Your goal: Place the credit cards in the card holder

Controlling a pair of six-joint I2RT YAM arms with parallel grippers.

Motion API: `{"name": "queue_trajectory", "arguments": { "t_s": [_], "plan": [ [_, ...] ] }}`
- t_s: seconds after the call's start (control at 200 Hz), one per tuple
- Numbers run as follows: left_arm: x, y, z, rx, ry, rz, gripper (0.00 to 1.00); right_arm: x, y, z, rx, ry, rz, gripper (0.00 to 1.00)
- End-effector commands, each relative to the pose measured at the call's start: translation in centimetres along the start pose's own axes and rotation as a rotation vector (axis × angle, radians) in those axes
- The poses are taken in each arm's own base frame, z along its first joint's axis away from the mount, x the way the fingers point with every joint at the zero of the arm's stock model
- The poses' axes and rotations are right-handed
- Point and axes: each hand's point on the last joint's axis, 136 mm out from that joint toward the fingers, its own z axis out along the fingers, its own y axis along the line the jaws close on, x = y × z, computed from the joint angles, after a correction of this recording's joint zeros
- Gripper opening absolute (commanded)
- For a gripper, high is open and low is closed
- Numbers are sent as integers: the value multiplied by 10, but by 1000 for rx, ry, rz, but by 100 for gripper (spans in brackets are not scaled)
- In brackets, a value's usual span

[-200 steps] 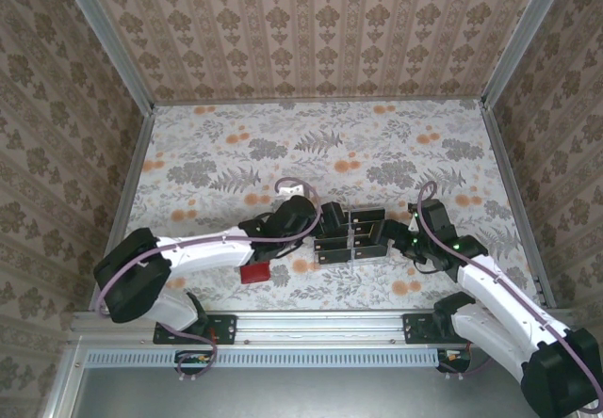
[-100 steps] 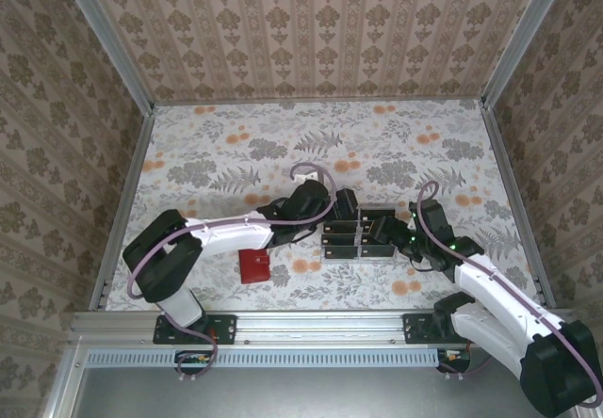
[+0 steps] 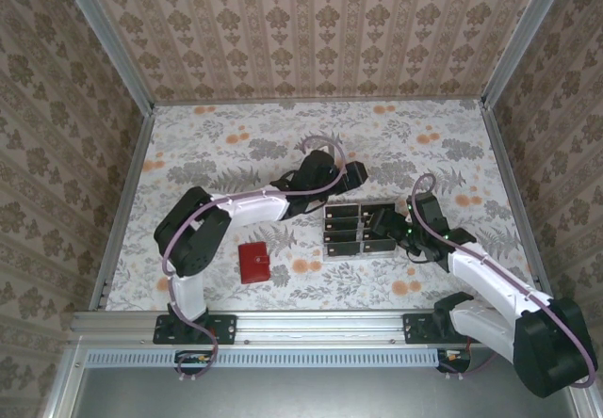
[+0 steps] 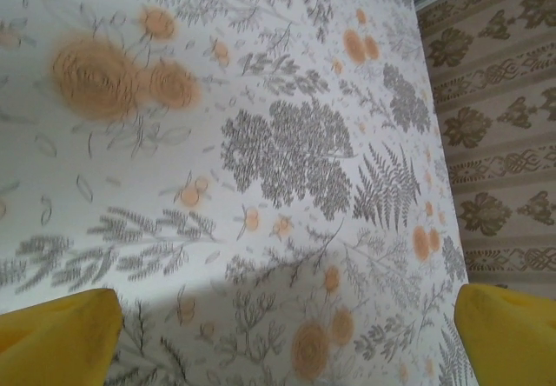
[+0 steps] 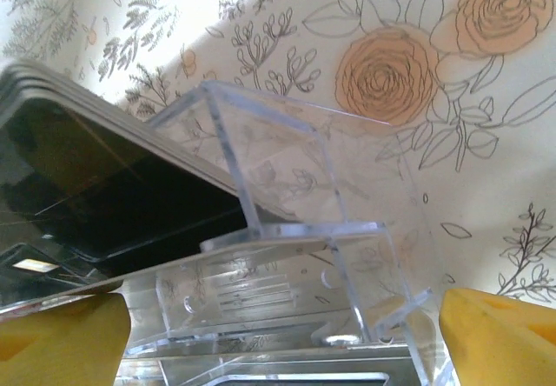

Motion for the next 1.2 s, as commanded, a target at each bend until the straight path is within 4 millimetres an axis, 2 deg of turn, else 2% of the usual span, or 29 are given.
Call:
{"name": "queue_trajectory", "arguments": {
  "t_s": [0.0, 0.115, 0.195, 0.37, 0.48, 0.555, 0.775, 0.995, 1.195],
  "plan": [
    [-22, -5, -5, 10, -9, 49, 100, -20, 14, -6, -27, -64, 1, 94],
    [-31, 9, -25, -40, -22, 38, 100, -16, 12, -10, -30, -56, 3, 94],
    [-27, 23, -44, -90, -17, 27, 100, -12, 9, -16, -29, -55, 3, 95],
    [4, 40, -85, -161, 32, 6, 100, -4, -4, -26, 1, -65, -5, 96],
    [26, 39, -105, -180, 51, 8, 100, 0, -8, -26, 8, -57, -10, 96],
    [41, 36, -111, -176, 66, 1, 100, 2, -9, -25, 2, -54, -11, 96],
    [74, 28, -105, -160, 121, -7, 100, 7, -11, -25, -8, -45, -11, 97],
    [78, 15, -85, -121, 133, -13, 100, 13, -13, -20, -28, -34, 17, 97],
    [73, -1, -64, -72, 131, -4, 100, 17, -17, -19, -36, -36, 39, 97]
  ]
}}
